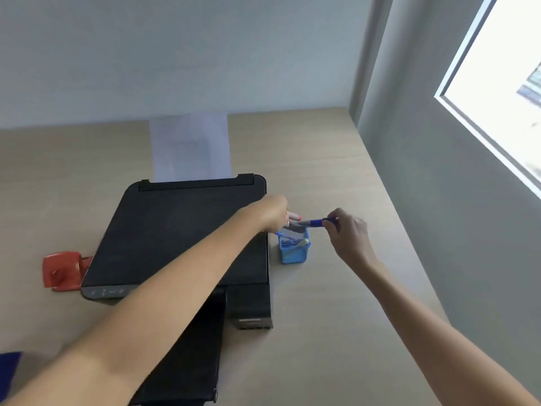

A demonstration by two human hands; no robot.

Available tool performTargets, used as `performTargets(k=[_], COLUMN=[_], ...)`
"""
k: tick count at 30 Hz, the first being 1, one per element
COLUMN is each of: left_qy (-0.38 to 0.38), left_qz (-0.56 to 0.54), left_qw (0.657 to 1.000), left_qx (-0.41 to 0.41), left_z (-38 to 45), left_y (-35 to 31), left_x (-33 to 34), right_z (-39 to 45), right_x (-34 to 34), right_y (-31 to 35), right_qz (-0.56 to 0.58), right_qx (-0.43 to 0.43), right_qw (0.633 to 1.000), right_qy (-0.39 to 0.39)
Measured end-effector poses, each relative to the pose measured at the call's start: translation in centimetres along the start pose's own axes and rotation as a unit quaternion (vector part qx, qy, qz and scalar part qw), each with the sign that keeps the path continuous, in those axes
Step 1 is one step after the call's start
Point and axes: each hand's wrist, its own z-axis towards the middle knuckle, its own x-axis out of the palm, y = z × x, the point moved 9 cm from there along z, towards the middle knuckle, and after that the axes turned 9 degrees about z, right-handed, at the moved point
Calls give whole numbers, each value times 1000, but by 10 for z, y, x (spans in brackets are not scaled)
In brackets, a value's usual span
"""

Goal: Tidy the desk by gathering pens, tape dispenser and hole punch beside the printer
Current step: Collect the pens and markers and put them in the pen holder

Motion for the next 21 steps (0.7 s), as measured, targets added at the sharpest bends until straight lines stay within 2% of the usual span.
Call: performTargets(k=[5,9,14,17,21], left_qy=[74,66,86,39,-81], left_qz=[64,158,219,179,14], left_qw=[991,983,971,983,995], left_qx=[-90,-63,-40,-21,62], left_z=[54,82,93,77,14], left_y=[-8,-19,-20,-21,-6], left_x=[37,58,78,55,-11], right_z=[16,22,20,16,9], right_x=[29,56,81,67,38], right_y=[3,-8,-20,-17,24], right_qz=[-36,-72,-114,-104,-57], right_qx=[-52,-60,-57,-45,-80], right_qw=[997,990,977,984,994], right_qy=[54,105,168,136,55])
